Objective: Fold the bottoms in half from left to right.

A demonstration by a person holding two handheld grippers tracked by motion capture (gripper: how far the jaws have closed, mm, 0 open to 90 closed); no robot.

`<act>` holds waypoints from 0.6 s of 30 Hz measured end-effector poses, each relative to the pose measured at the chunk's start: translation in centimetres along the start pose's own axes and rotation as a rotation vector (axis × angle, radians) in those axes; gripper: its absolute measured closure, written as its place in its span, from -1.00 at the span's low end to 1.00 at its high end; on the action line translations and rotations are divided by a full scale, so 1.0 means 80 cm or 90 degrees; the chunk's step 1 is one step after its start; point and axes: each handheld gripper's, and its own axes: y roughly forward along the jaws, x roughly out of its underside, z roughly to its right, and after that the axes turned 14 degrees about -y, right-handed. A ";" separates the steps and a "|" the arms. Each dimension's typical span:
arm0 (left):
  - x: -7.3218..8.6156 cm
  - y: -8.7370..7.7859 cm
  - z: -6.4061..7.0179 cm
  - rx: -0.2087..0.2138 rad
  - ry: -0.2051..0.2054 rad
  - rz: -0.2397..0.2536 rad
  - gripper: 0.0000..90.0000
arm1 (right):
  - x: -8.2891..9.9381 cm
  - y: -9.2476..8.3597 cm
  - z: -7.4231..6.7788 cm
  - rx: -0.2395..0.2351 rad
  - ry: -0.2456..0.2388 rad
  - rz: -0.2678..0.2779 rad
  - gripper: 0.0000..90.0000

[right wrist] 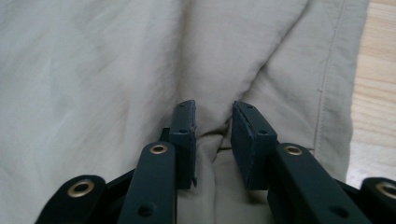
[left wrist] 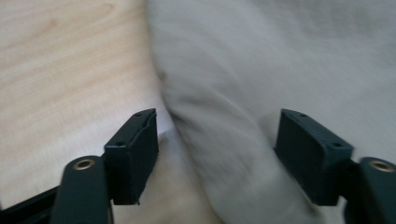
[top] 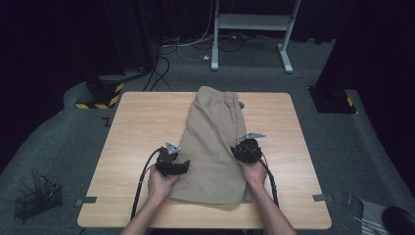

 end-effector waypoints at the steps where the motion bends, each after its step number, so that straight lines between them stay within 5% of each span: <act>1: 0.007 -0.006 0.002 0.000 0.000 0.000 -0.30 | 0.002 -0.003 -0.005 -0.005 -0.009 0.001 0.57; 4: 0.032 -0.027 0.012 0.012 0.009 -0.001 -0.30 | 0.016 -0.017 -0.027 -0.008 -0.056 0.002 0.56; 7: 0.045 -0.040 0.018 0.026 0.021 -0.014 -0.33 | 0.031 -0.034 -0.039 -0.026 -0.072 0.004 0.56; 9: 0.041 -0.041 0.015 0.043 0.010 -0.021 -0.39 | 0.036 -0.041 -0.038 -0.035 -0.063 0.003 0.52; 12: 0.021 -0.037 0.008 0.044 -0.010 0.009 -0.46 | 0.033 -0.046 -0.030 -0.032 -0.031 0.018 0.45; 18: -0.008 -0.012 0.001 0.011 -0.013 0.031 -0.47 | 0.015 -0.025 -0.019 -0.021 -0.013 0.003 0.62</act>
